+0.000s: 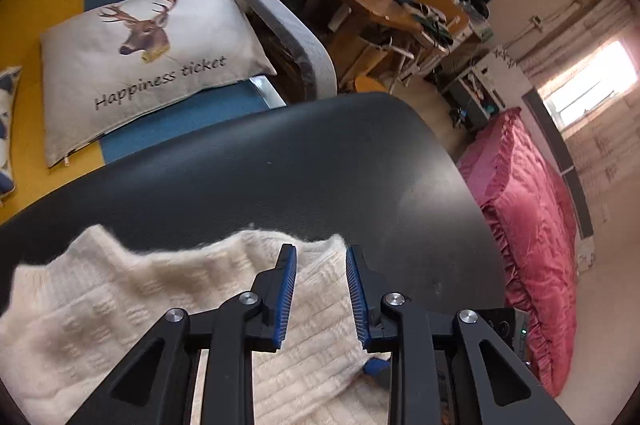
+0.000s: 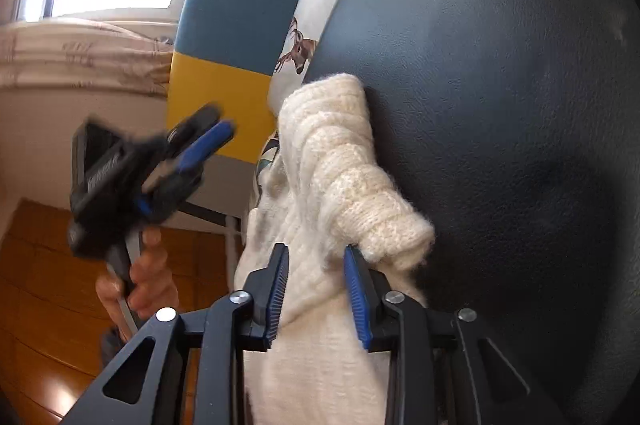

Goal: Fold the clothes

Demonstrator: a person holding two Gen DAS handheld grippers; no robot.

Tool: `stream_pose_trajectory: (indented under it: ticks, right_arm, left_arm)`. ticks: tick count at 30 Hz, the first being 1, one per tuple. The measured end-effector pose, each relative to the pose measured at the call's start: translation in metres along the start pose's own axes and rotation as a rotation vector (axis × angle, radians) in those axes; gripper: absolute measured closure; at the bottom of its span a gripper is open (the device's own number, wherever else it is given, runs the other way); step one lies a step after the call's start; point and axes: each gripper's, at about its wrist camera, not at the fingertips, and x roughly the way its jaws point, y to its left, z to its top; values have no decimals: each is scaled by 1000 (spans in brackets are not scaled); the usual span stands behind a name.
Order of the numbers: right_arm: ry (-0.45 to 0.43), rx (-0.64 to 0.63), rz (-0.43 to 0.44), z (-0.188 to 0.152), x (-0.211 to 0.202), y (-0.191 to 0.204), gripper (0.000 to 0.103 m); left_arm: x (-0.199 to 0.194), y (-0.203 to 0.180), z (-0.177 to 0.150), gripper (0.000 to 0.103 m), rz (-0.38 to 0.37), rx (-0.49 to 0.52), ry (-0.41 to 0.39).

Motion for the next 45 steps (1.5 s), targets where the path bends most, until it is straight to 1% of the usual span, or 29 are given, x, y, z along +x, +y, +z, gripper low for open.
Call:
stream_pose_trajectory:
  ticks: [2,3,6,9,10,11,13,15,16,18,19,21,22,23,24,25,27,28,29,30,31,33,35,37,39,41,42,43,45]
  right_arm:
    - [-10,-4,19,-3,-1,0,82]
    - [-5,15,41,-6,-1,-2,83]
    - [-2,62,90,-15,-7,-11,81]
    - [-32,108,101,-20,-17,-19,78]
    - [-41,127,110,-20,-19,-21,74]
    - [-38,134,130,-19,-20,-22,74]
    - [-33,153,137,-14,-17,-24,71]
    - [-31,191,149,-12,-13,-28,71]
    - [-38,208,149,-12,-12,-29,71]
    - [-67,208,137,-11,-12,-26,71]
    - [-78,189,118,-10,-12,-23,71]
    - [-97,120,64,-9,-10,-14,72]
    - [-114,62,10,-9,-11,-7,79]
    - [-138,-8,-61,-10,-13,3,89]
    - [-162,-79,-132,-11,-16,13,92]
    - [-192,-158,-205,-13,-20,24,95]
    - [-268,-366,-360,-25,-32,53,95]
    - [-277,-445,-401,-31,-34,62,95]
    - [-257,-464,-400,-33,-33,65,95]
    - [-228,-449,-378,-34,-32,63,95]
    - [-202,-415,-342,-33,-34,59,95]
    - [-174,-309,-254,-30,-43,43,94]
    - [-178,-222,-222,-21,-49,28,75]
    - [-171,-174,-234,-11,-51,20,75]
    - [-155,-162,-197,1,-49,15,73]
    - [-133,-160,-164,13,-44,14,65]
    - [-104,-171,-140,17,-40,14,62]
    - [-69,-180,-147,20,-33,13,57]
    - [4,-198,-180,29,-18,13,55]
  left_arm:
    - [30,-14,7,77,-15,68,77]
    - [40,-18,9,77,6,88,95]
    - [63,-24,13,77,6,122,158]
    - [74,-23,20,76,15,126,188]
    - [77,-21,23,76,22,127,195]
    - [79,-20,25,76,28,127,202]
    - [84,-18,29,75,19,128,235]
    - [88,-18,30,74,13,136,264]
    - [90,-19,31,74,6,146,277]
    - [92,-24,29,74,-43,169,308]
    - [94,-27,26,74,-62,185,317]
    - [97,-33,23,75,-67,234,319]
    - [99,-36,20,76,-55,254,315]
    - [101,-38,18,84,-43,274,308]
    - [99,-38,15,93,-47,284,276]
    - [97,-39,12,93,-50,295,243]
    - [93,-40,6,96,-59,315,178]
    - [85,-39,3,96,-90,323,128]
    - [77,-38,0,96,-121,331,79]
    - [75,-39,-4,96,-126,346,54]
    - [75,-37,-7,96,-128,353,50]
    - [79,-31,-12,96,-152,351,85]
    - [73,-27,-14,96,-174,360,75]
    - [68,-26,-8,96,-188,371,48]
    - [63,-29,-7,96,-209,368,41]
    - [60,-32,-2,96,-207,398,32]
    - [58,-32,-1,96,-217,402,38]
    - [58,-32,-1,96,-217,408,42]
    - [57,-28,0,96,-214,413,44]
